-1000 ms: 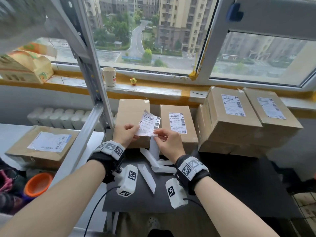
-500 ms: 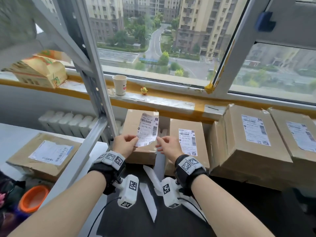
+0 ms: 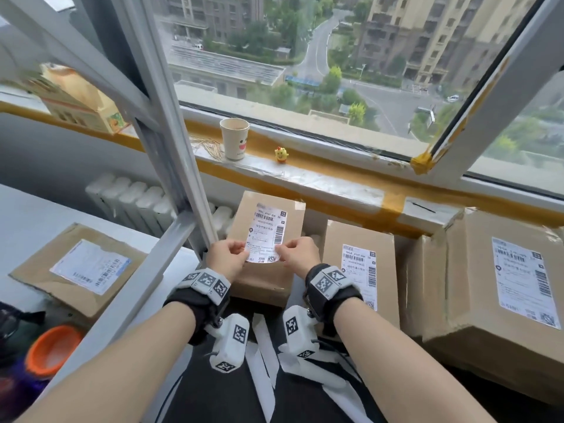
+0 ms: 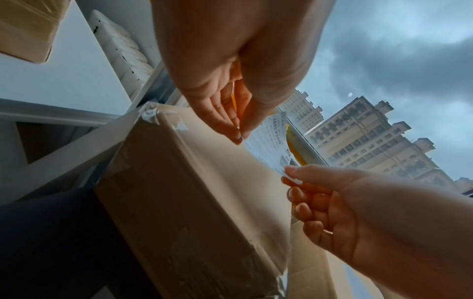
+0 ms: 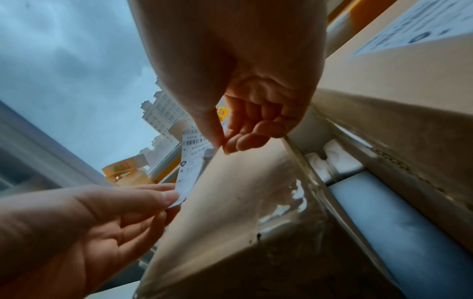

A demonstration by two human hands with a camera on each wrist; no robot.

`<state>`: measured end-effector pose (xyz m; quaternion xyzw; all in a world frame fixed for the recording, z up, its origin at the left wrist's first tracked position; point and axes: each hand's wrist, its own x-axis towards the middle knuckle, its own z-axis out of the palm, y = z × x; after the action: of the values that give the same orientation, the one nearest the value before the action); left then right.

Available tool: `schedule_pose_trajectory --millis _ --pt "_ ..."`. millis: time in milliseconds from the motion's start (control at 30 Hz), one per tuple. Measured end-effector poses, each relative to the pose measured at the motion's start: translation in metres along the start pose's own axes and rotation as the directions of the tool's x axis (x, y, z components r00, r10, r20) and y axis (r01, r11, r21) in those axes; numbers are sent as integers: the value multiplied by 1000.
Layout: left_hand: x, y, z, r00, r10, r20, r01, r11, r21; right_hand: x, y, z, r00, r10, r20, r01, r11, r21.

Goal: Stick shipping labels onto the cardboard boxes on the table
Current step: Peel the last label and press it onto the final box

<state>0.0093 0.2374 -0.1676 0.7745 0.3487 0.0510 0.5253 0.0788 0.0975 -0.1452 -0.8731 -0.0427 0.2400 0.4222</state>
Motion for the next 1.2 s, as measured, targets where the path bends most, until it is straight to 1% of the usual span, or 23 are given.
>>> schedule_pose_trajectory --millis 133,233,367,533,867,1033,1133,1200 --pt "7 -2 -2 998 9 -54 -2 991 136 9 -4 7 1000 -12 -10 11 996 -91" --pt "7 -1 -2 998 42 -56 -31 982 186 15 -3 13 1000 -3 -12 1 985 -172" --pt "8 -3 2 993 91 -69 -76 976 206 19 -1 21 1000 7 -20 -11 976 -218" --pt "8 -2 4 990 110 -86 -89 973 212 20 -2 22 999 21 -45 -32 969 -246" --pt "2 8 4 987 157 -16 -138 904 405 19 -5 24 999 -8 -37 -5 939 -343" --pt "-2 10 3 984 177 -9 -153 872 464 18 -4 23 998 -27 -58 3 925 -381" --pt "-4 6 -4 985 174 -13 -149 876 459 14 -5 20 997 -49 -58 20 904 -426" --pt "-8 -1 -8 979 205 3 -184 873 453 8 -6 17 996 -64 -63 29 894 -446"
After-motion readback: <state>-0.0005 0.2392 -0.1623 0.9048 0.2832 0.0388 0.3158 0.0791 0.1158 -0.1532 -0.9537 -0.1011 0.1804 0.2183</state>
